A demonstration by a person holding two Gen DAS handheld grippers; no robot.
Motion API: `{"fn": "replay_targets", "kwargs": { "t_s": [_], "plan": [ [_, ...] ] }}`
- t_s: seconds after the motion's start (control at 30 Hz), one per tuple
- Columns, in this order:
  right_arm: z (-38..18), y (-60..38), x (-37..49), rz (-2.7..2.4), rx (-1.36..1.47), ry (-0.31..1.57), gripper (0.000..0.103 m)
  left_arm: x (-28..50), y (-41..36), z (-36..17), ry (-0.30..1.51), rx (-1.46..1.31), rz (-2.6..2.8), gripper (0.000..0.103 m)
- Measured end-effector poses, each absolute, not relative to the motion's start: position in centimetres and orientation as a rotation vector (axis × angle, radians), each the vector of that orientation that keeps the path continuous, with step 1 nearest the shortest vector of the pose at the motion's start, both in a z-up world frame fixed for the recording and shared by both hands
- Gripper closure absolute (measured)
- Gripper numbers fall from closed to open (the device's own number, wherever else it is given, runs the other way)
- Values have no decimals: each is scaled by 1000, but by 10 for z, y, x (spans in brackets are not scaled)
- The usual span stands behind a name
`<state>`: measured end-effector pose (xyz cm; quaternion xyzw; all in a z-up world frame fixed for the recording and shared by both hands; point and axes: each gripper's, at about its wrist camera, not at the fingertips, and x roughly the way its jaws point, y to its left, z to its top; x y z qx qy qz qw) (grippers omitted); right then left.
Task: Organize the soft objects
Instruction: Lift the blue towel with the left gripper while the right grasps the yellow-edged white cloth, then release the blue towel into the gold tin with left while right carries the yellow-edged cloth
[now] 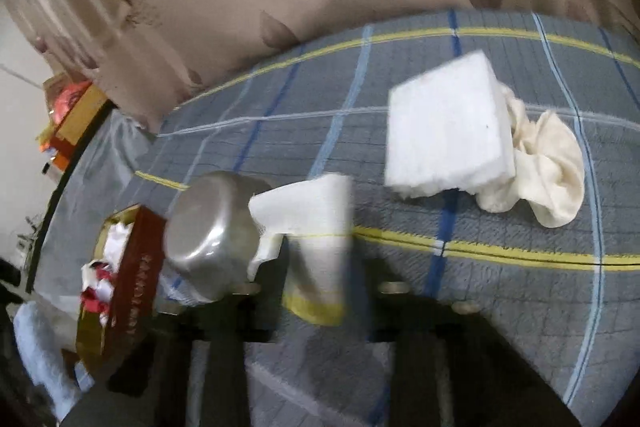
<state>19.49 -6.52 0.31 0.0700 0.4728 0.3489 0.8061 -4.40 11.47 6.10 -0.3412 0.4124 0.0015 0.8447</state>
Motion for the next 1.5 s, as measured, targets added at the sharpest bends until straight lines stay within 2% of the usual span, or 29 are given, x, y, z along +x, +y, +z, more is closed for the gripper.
{"fn": "replay_targets", "kwargs": {
  "t_s": [0.37,0.67,1.2,1.33,1.4,1.47,1.5],
  "plan": [
    [26,-111,123,751,244,937,84,-80,143,78,833,-714,98,87],
    [29,-130,82,781,312,955,84,-104,202,85,809,-668,255,87],
    [34,-127,74,784,318,974,84,-90,253,12,900,-720,338,86],
    [33,-125,73,785,312,975,84,-87,255,2,920,-700,346,82],
    [33,-124,72,788,306,976,84,-86,255,-1,926,-689,359,76],
    [34,-122,71,790,301,974,84,-85,253,-3,941,-665,370,65],
    [34,-122,71,791,302,974,84,-84,253,-3,947,-651,380,64]
  ]
}}
